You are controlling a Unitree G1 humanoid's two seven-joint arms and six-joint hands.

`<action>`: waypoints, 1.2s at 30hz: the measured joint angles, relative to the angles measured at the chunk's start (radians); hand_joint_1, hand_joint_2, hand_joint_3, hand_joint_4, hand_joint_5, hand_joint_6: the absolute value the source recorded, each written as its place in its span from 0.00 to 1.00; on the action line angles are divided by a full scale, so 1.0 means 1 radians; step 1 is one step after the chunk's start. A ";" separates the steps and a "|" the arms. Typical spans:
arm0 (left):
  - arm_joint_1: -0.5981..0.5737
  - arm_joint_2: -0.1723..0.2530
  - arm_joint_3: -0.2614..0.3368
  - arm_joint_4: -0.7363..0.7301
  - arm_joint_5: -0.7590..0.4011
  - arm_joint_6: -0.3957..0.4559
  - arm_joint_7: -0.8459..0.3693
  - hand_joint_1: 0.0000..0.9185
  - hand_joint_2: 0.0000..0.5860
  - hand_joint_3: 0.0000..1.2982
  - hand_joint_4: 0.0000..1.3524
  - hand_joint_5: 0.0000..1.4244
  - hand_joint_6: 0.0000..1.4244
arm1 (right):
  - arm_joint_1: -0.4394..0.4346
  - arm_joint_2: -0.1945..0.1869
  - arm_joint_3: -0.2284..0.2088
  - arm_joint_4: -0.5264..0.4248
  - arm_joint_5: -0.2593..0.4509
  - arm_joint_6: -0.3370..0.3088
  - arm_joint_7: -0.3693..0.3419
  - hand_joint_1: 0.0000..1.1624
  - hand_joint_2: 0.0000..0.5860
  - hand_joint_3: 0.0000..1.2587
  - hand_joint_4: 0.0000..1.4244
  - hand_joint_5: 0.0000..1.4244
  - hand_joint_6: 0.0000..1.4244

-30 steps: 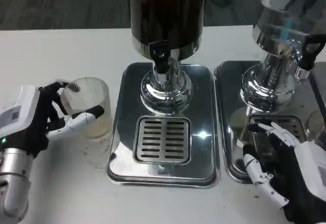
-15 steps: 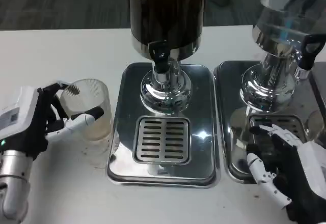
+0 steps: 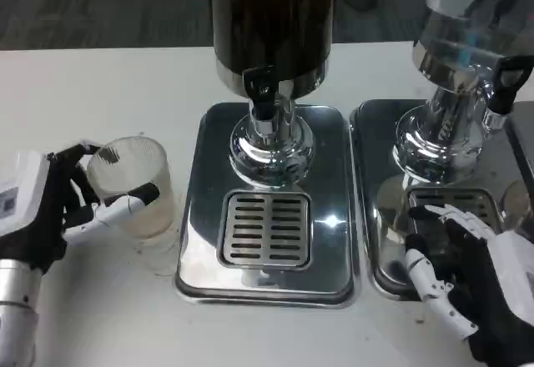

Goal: Grasp the cup under the faucet to collect the drink, then remove the cup.

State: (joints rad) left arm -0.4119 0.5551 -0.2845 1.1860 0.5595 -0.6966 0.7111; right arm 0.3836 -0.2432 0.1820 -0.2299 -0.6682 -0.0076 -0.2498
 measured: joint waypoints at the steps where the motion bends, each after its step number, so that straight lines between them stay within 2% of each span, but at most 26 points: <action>1: 0.006 0.002 0.001 -0.005 0.000 -0.003 0.002 0.28 0.18 0.52 0.72 0.76 1.00 | -0.002 0.000 0.000 0.001 0.001 -0.001 0.000 0.12 0.78 0.25 0.13 0.09 0.19; 13: 0.060 0.041 0.019 -0.067 0.001 -0.047 0.004 0.29 0.16 0.53 0.72 0.77 1.00 | -0.014 0.000 0.000 0.023 0.008 -0.014 0.007 0.12 0.79 0.25 0.13 0.09 0.19; 21: 0.106 0.084 0.047 -0.156 0.002 -0.097 0.005 0.29 0.16 0.53 0.72 0.77 1.00 | -0.019 0.002 0.003 0.029 0.008 -0.023 0.007 0.12 0.79 0.25 0.13 0.09 0.19; 36: 0.143 0.088 0.083 -0.285 0.002 -0.143 -0.011 0.29 0.16 0.55 0.74 0.77 1.00 | -0.017 0.005 0.007 0.032 0.008 -0.028 0.007 0.12 0.79 0.25 0.13 0.09 0.19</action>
State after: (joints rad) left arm -0.2686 0.6430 -0.2014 0.9007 0.5617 -0.8394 0.7001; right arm 0.3662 -0.2380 0.1887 -0.1983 -0.6600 -0.0354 -0.2428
